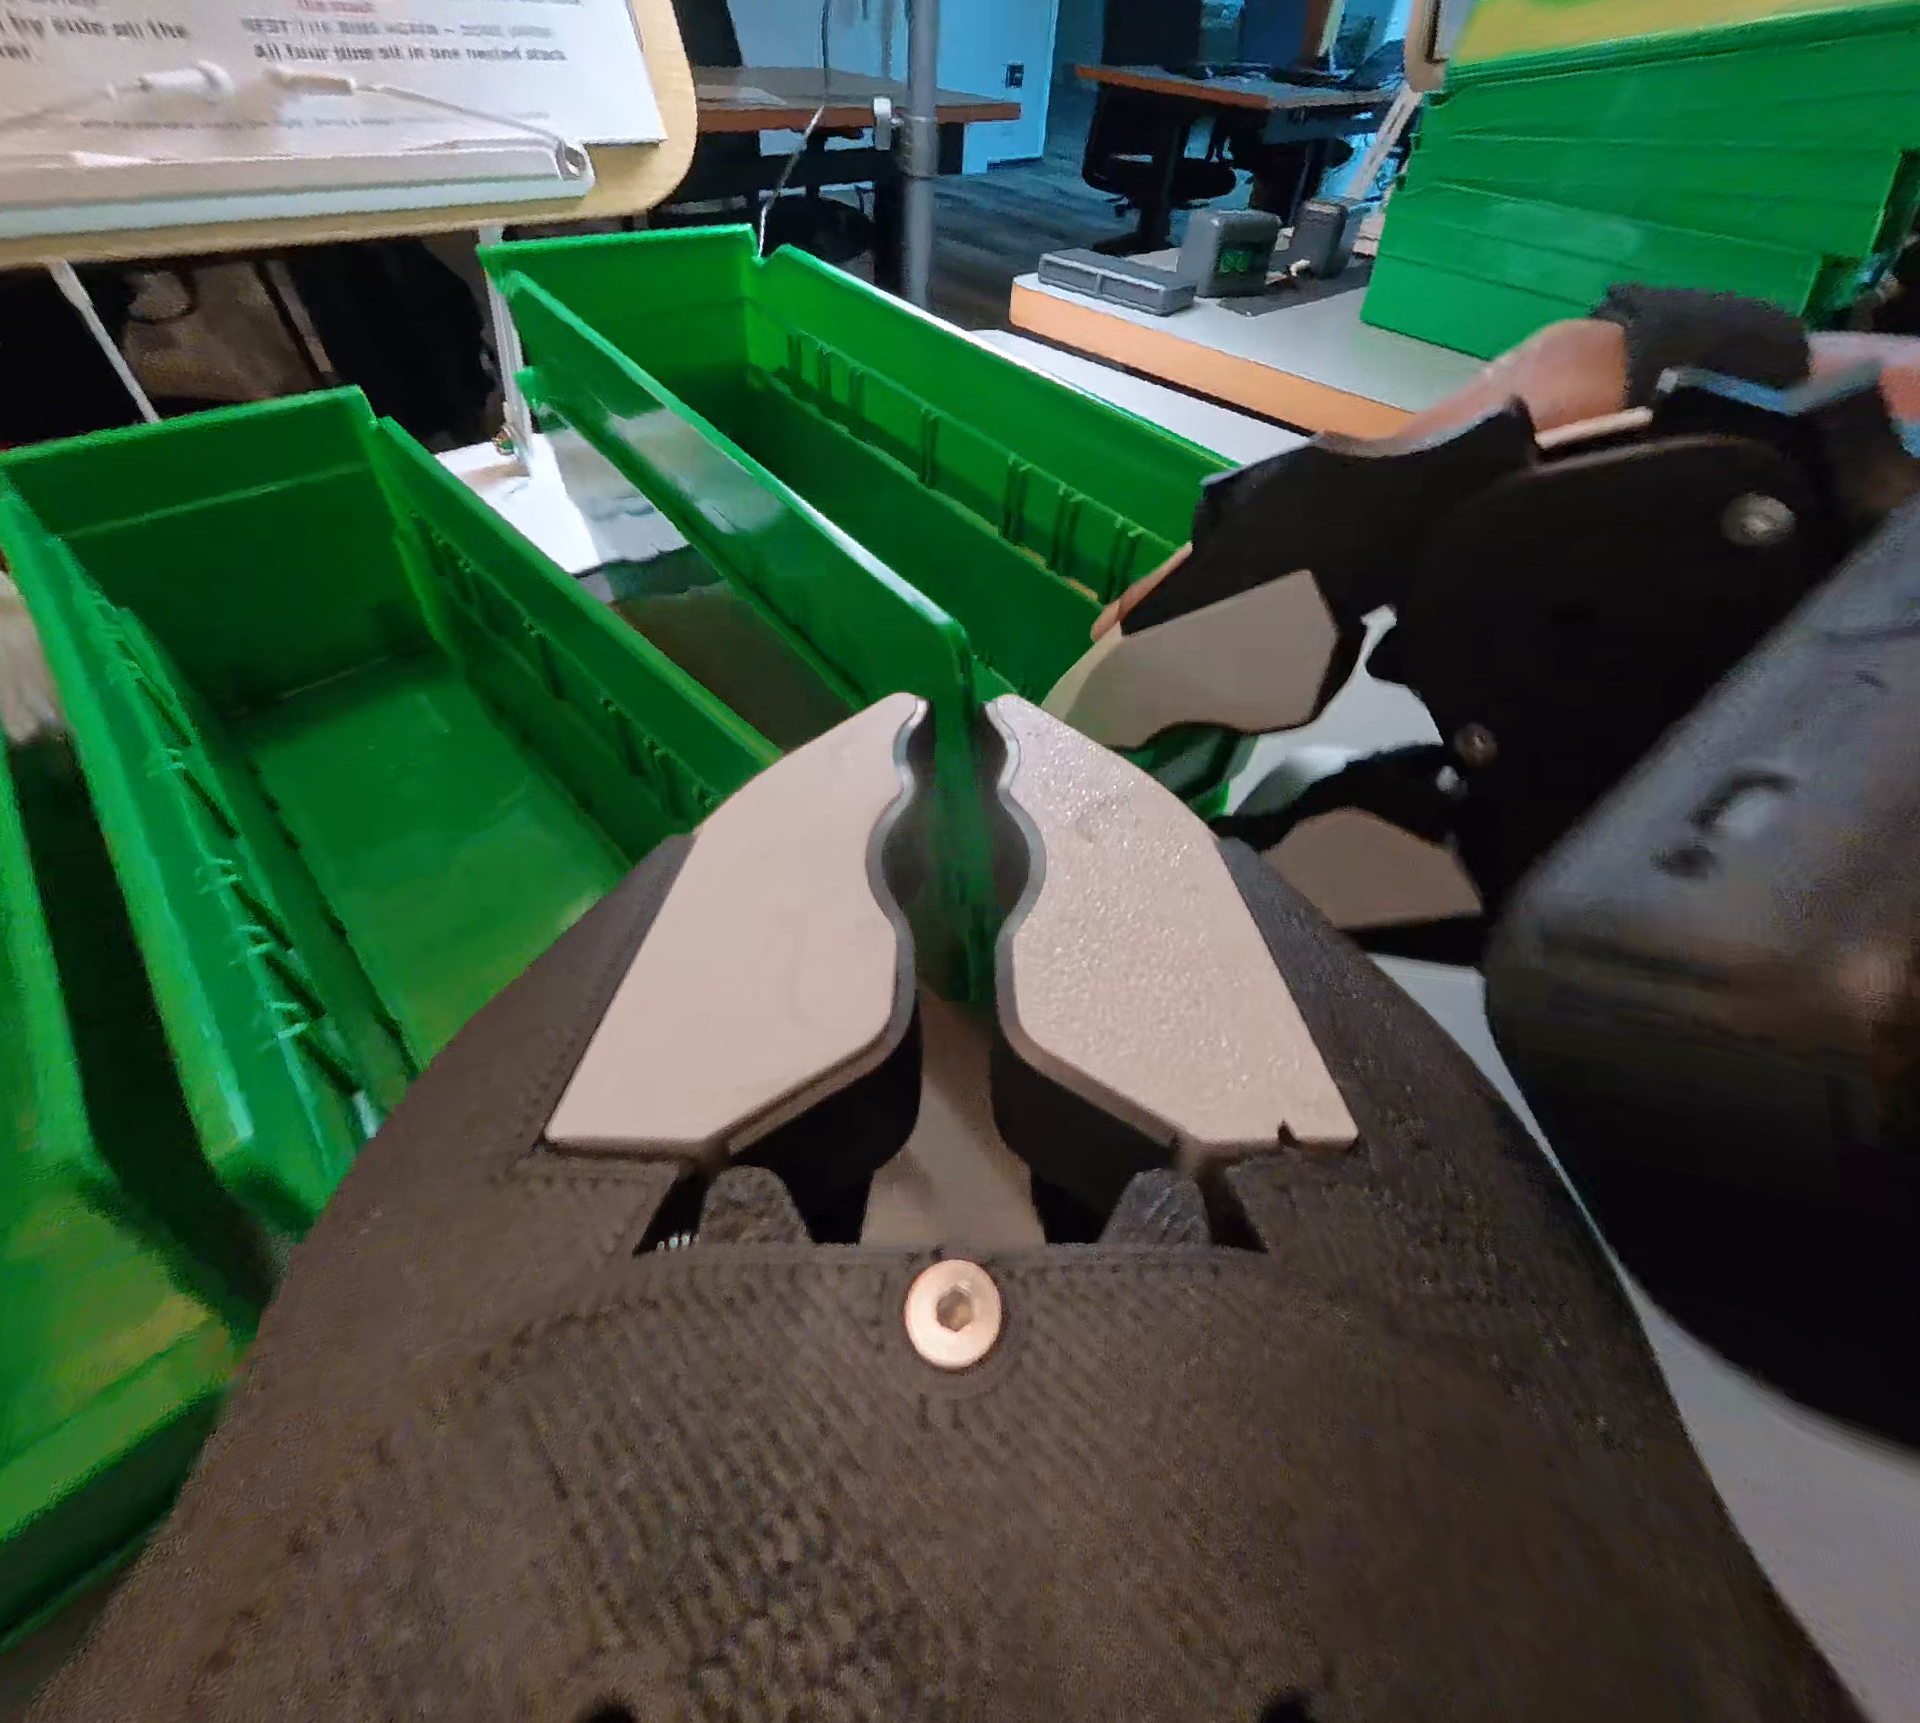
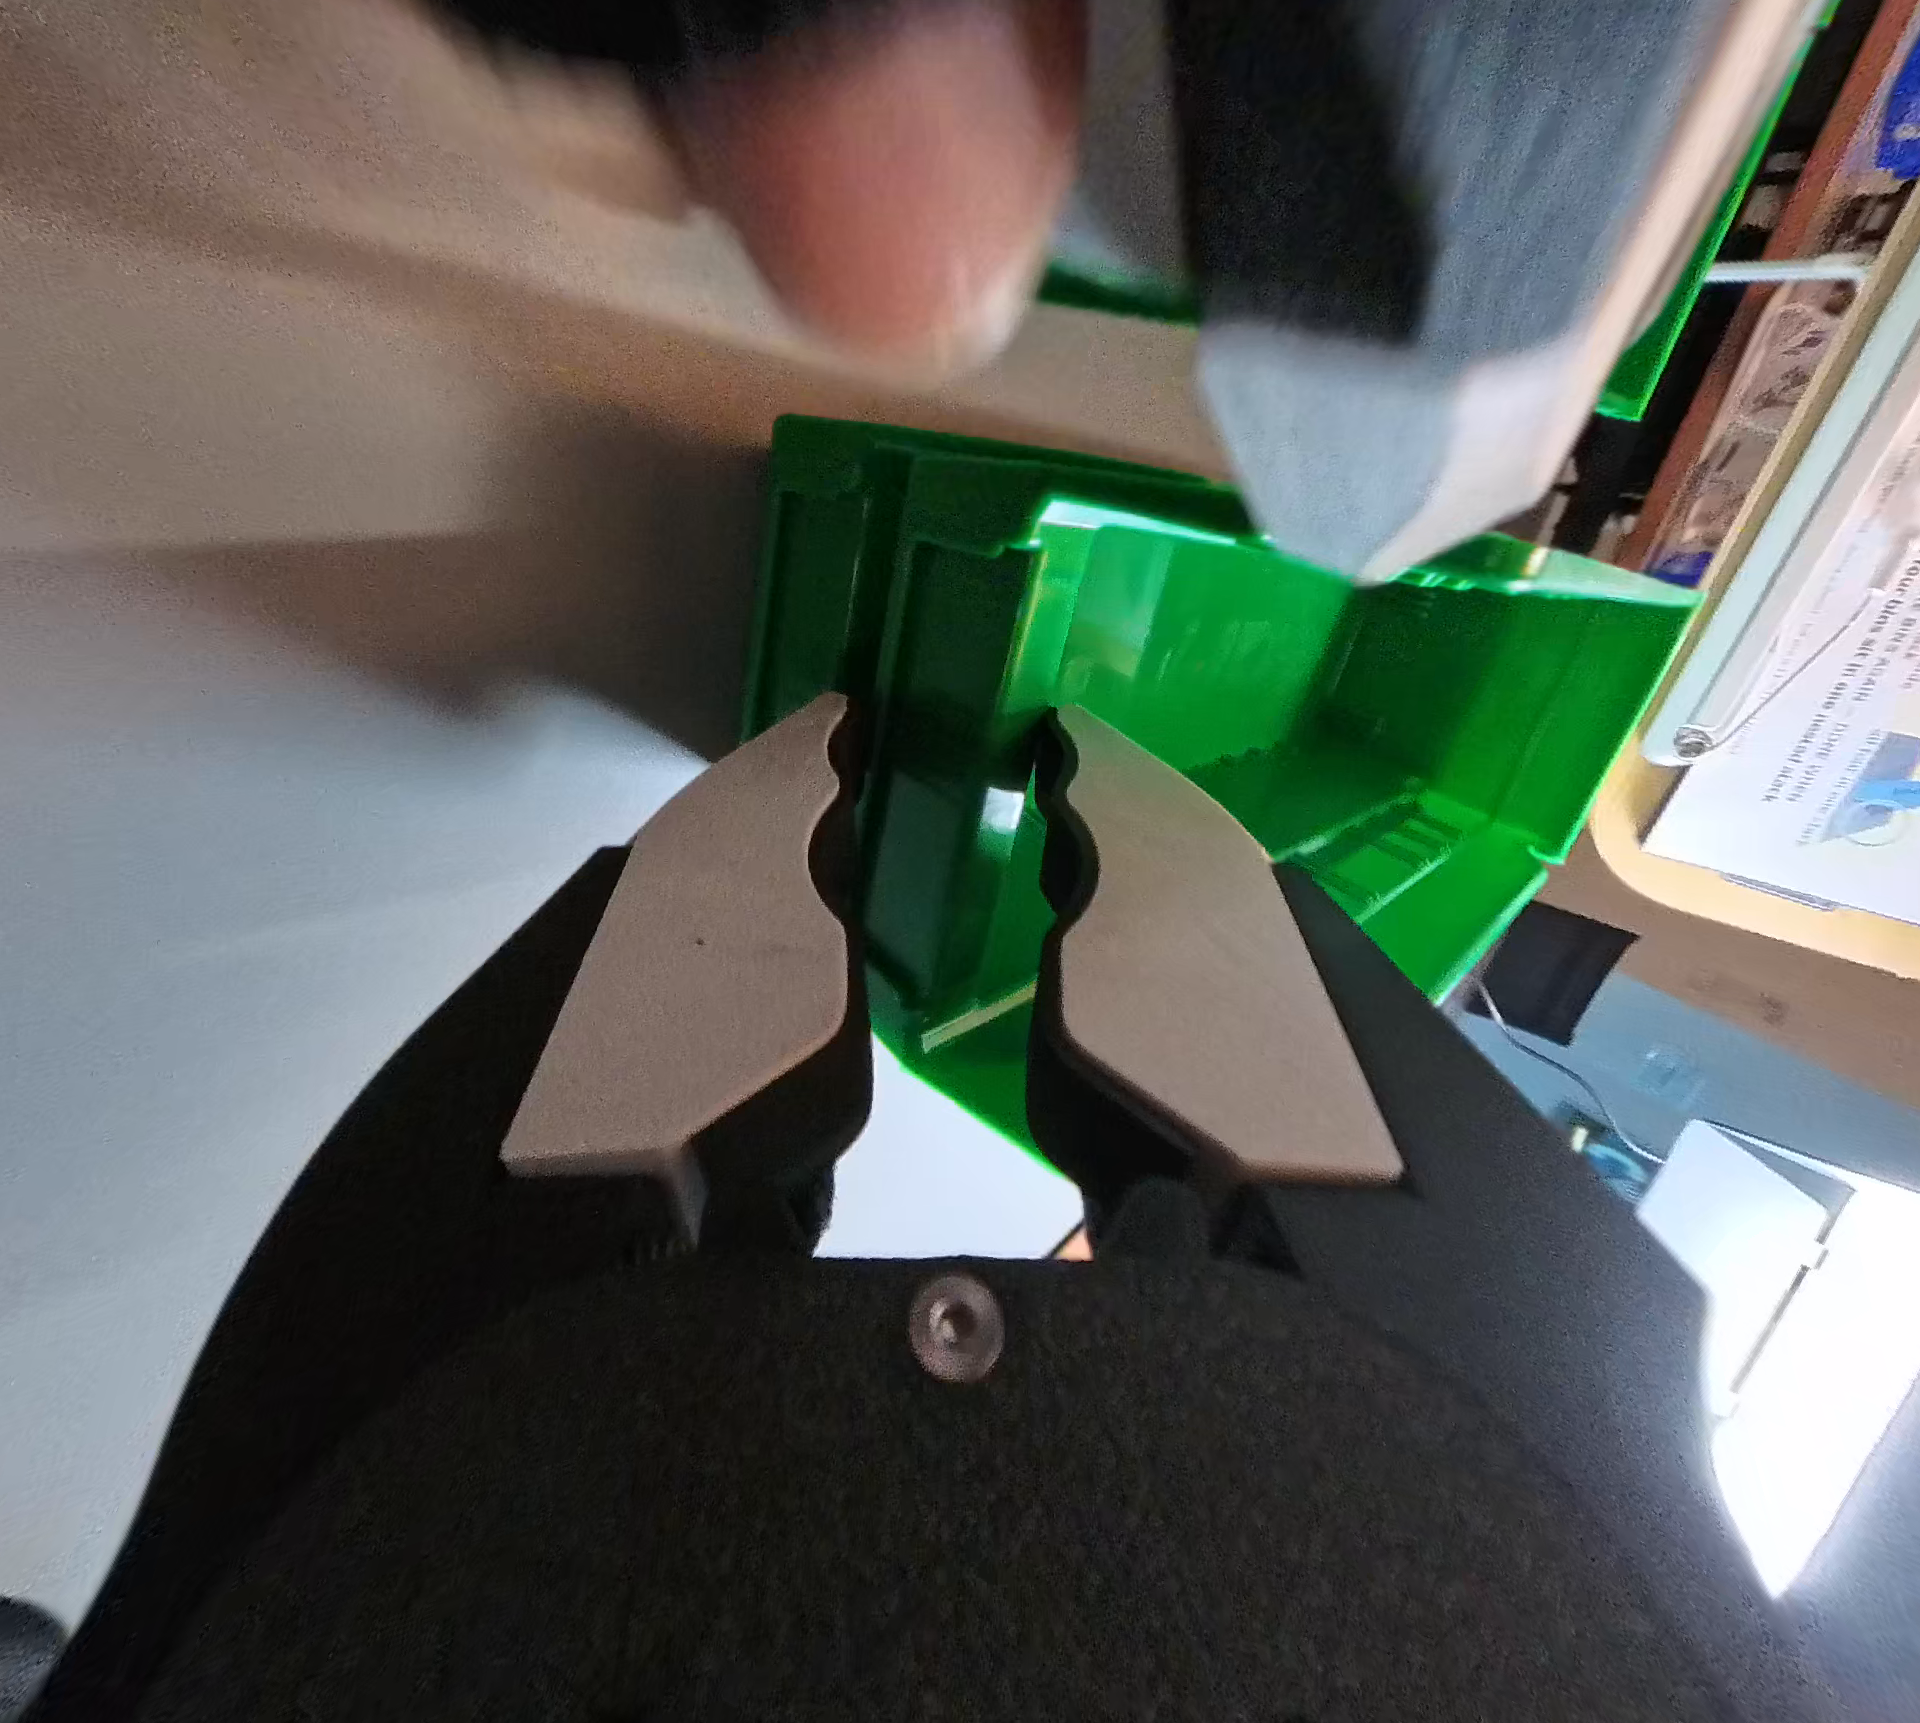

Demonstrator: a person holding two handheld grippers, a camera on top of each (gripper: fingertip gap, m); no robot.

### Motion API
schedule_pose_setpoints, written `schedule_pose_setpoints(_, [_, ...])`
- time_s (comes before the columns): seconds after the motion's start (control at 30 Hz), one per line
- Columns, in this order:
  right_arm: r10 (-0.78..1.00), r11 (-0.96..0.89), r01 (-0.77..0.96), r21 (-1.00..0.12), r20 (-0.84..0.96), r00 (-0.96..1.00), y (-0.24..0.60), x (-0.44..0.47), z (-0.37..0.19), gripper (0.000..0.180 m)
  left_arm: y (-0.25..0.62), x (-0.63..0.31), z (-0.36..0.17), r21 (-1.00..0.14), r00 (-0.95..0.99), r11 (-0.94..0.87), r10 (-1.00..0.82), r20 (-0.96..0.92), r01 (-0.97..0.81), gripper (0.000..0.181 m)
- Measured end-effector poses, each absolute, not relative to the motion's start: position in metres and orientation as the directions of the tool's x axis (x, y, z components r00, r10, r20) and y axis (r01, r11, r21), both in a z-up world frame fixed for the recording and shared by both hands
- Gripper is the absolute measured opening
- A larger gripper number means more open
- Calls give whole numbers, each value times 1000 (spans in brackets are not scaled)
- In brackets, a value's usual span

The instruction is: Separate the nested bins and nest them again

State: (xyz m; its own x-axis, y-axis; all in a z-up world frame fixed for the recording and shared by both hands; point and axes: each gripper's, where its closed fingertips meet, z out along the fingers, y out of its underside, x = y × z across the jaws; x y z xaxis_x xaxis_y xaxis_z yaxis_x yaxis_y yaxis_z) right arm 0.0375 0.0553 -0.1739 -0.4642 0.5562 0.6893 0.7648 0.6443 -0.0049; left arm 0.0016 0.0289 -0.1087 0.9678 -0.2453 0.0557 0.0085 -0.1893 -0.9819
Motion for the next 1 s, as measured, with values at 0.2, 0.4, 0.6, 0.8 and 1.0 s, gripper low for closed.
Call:
schedule_pose_setpoints(0.2, [529, 672, 740, -5, 703, -476, 63, 49, -165, 31, 2, -5, -112, -973, 952, -201, -302, -49, -114, 34])
schedule_pose_setpoints(0.4, [533, 689, 724, -41, 705, -467, 53, 47, -148, 31, -2, 19, -150, -941, 920, -293, -388, -46, -170, 35])
schedule_pose_setpoints(0.6, [554, 685, 720, -108, 719, -419, 50, 39, -113, 30, 20, 17, -176, -916, 932, -345, -355, -72, -202, 21])
schedule_pose_setpoints(0.8, [573, 671, 713, -204, 754, -323, 63, 34, -57, 29, 30, 8, -174, -928, 943, -348, -331, -15, -137, 12])
schedule_pose_setpoints(1.0, [564, 701, 686, -196, 740, -366, 57, 31, -55, 29, 23, 0, -157, -936, 956, -316, -288, -60, -155, 18])
